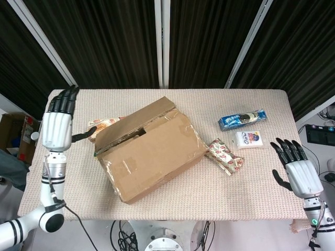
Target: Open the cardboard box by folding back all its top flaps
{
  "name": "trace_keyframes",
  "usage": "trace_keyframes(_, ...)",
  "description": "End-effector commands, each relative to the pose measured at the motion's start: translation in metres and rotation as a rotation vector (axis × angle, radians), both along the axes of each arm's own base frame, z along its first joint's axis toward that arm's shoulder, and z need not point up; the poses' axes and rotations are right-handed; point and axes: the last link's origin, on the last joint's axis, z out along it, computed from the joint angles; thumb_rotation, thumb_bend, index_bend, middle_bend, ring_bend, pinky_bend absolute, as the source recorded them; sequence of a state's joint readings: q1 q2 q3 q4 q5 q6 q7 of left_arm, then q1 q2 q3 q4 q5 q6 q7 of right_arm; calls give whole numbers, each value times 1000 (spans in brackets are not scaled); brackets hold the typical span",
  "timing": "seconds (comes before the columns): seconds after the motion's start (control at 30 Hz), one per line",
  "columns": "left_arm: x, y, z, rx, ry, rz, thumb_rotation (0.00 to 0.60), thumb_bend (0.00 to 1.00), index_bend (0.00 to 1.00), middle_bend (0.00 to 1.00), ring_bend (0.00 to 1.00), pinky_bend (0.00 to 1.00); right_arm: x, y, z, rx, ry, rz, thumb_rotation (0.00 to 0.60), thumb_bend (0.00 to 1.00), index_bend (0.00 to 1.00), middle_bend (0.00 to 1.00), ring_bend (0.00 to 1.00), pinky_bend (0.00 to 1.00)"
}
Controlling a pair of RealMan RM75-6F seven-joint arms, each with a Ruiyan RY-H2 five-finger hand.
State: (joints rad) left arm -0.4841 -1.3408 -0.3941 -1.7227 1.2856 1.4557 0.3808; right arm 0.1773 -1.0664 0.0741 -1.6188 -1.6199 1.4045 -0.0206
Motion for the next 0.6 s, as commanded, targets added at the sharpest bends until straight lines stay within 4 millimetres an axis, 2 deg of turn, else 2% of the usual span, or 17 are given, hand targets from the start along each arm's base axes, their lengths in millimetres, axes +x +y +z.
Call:
trace_keyframes(0.03, -54, -22, 30, -25, -105, 153, 442, 2, 71, 87, 105, 203, 44, -23, 0, 75, 14, 143, 600, 339, 0, 0, 0, 0)
trace_keyframes(0.17, -95, -40, 40, -71, -122, 248, 416, 0, 74, 88, 105, 203, 91, -48, -2, 137, -24, 259, 600, 328, 0, 0, 0, 0)
trace_keyframes(0.23, -113, -51, 44, -80, -138, 272, 367, 0, 80, 89, 105, 203, 119, -61, -4, 180, -45, 316, 600, 283, 0, 0, 0, 0)
trace_keyframes(0.3, -128, -61, 48, -82, -167, 277, 345, 0, 85, 90, 105, 202, 144, -72, -6, 221, -38, 360, 600, 236, 0, 0, 0, 0)
trace_keyframes(0.47, -153, -82, 51, -105, -145, 238, 307, 0, 98, 95, 105, 195, 199, -97, -18, 317, 13, 420, 600, 180, 0, 0, 0, 0)
trace_keyframes(0.6, -164, -97, 47, -140, -118, 215, 261, 0, 107, 105, 105, 190, 239, -113, -39, 416, 55, 449, 600, 176, 0, 0, 0, 0)
